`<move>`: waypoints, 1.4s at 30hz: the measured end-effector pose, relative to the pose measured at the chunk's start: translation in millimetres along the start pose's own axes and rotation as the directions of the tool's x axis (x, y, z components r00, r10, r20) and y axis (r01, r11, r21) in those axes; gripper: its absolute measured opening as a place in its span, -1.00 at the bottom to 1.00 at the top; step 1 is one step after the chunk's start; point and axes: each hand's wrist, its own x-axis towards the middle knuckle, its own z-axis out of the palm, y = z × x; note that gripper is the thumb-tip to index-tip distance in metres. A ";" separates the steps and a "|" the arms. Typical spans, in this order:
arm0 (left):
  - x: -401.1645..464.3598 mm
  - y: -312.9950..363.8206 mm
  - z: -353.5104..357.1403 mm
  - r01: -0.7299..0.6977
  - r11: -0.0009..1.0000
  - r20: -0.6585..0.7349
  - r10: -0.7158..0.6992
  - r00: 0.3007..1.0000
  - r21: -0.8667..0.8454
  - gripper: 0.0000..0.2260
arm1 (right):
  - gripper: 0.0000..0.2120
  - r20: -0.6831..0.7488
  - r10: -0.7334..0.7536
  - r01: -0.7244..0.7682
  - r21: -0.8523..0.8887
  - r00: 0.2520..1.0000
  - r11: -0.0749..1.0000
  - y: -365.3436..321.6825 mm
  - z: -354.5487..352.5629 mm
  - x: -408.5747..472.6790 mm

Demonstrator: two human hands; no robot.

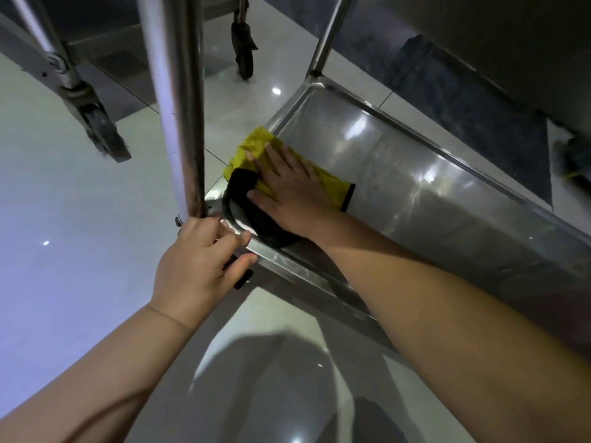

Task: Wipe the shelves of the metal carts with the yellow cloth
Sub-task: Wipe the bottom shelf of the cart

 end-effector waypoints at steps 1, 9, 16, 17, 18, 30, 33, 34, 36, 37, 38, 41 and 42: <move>0.4 -0.8 -1.0 -0.006 1.000 0.013 0.006 1.000 0.010 -0.80 | -0.42 -0.002 0.000 0.000 0.010 1.000 1.000 7.2 0.1 -4.4; -1.3 3.6 1.6 -0.013 0.993 0.055 0.006 0.998 0.119 -0.64 | -0.26 0.002 0.308 -0.308 0.050 0.951 0.950 127.1 6.3 -112.7; 2.5 17.8 11.6 -0.076 0.991 -0.001 0.076 0.997 0.112 -0.61 | -0.38 0.051 0.509 -0.507 -0.043 0.859 0.861 172.0 10.6 -163.0; 2.7 20.1 12.9 -0.061 0.993 -0.005 0.062 0.998 0.103 -0.60 | -0.41 0.044 0.514 -0.513 -0.032 0.857 0.858 163.5 9.5 -154.1; 2.8 20.7 14.0 -0.046 0.995 -0.011 0.048 0.999 0.093 -0.60 | -0.43 0.032 0.505 -0.504 -0.027 0.863 0.863 152.8 8.1 -141.0; 10.8 3.8 10.0 -0.032 0.990 0.052 0.026 0.998 0.134 -0.59 | -0.43 -0.004 0.205 -0.204 0.091 0.979 0.975 32.4 -7.3 50.3; 11.8 0.8 7.3 -0.022 0.989 0.058 0.014 0.998 0.146 -0.62 | -0.42 -0.016 0.268 -0.265 0.111 0.963 0.958 53.4 -6.8 36.7; 11.7 0.9 7.0 -0.025 0.989 0.054 0.017 0.998 0.146 -0.63 | -0.42 -0.016 0.299 -0.295 0.120 0.954 0.948 63.8 -5.8 27.3; 11.8 1.6 6.5 -0.028 0.987 0.056 0.020 0.998 0.157 -0.63 | -0.42 -0.017 0.350 -0.345 0.126 0.937 0.930 89.9 -2.7 -0.4; 12.0 2.7 6.0 -0.022 0.986 0.063 0.012 0.998 0.163 -0.62 | -0.42 -0.013 0.374 -0.370 0.122 0.927 0.921 104.8 -1.1 -17.7; 11.9 4.9 5.6 -0.012 0.985 0.072 -0.001 0.997 0.172 -0.61 | -0.42 -0.009 0.402 -0.398 0.113 0.916 0.910 121.3 0.7 -37.3; 12.5 16.8 6.3 0.066 0.976 0.117 -0.091 0.989 0.208 -0.55 | -0.42 -0.015 0.498 -0.495 0.089 0.867 0.864 167.2 5.8 -100.2; 14.2 23.2 6.3 0.126 0.968 0.130 -0.157 0.979 0.218 -0.54 | -0.43 -0.011 0.532 -0.530 0.077 0.846 0.844 181.6 8.6 -123.5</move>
